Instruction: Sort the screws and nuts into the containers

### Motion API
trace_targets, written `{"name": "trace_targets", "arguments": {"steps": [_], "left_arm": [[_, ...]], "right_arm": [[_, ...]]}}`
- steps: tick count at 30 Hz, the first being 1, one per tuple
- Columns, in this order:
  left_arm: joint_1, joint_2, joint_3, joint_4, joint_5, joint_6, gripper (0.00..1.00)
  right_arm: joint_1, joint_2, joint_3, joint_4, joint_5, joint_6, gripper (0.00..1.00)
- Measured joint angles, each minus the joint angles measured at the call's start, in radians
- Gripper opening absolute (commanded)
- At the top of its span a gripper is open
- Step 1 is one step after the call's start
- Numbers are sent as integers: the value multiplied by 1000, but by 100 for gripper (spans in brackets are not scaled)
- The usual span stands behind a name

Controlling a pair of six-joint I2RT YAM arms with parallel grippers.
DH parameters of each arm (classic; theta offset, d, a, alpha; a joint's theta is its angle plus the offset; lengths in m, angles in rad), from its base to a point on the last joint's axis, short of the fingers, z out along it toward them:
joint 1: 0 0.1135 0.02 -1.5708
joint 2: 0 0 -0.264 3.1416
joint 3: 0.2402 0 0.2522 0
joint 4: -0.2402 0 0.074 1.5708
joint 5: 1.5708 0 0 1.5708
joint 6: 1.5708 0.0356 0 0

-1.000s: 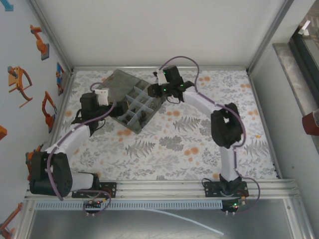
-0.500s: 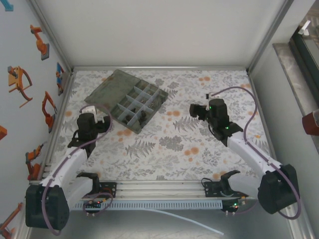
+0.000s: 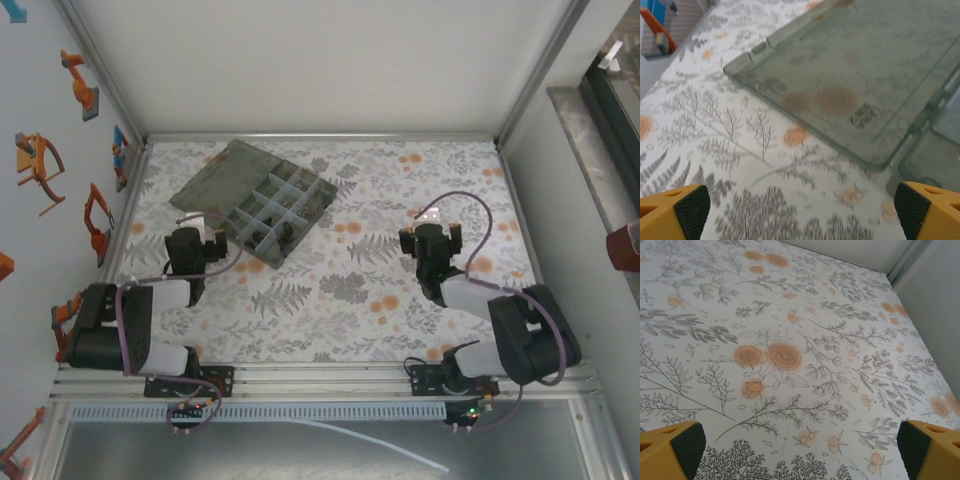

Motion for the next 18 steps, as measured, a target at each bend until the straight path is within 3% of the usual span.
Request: {"name": "trace_targets", "arguments": {"steps": [4,10,18], "left_arm": [[31,49,-31,128,24,2,97],[44,90,-1,164,56,3,97],[51,91,14,161,31,-6,97]], "right_arm": [[-49,53,-54,163,-47,-57,100],[-246,80,-135,378,-170,6,99],[-292,155,-108,420,-332,47,99]]}}
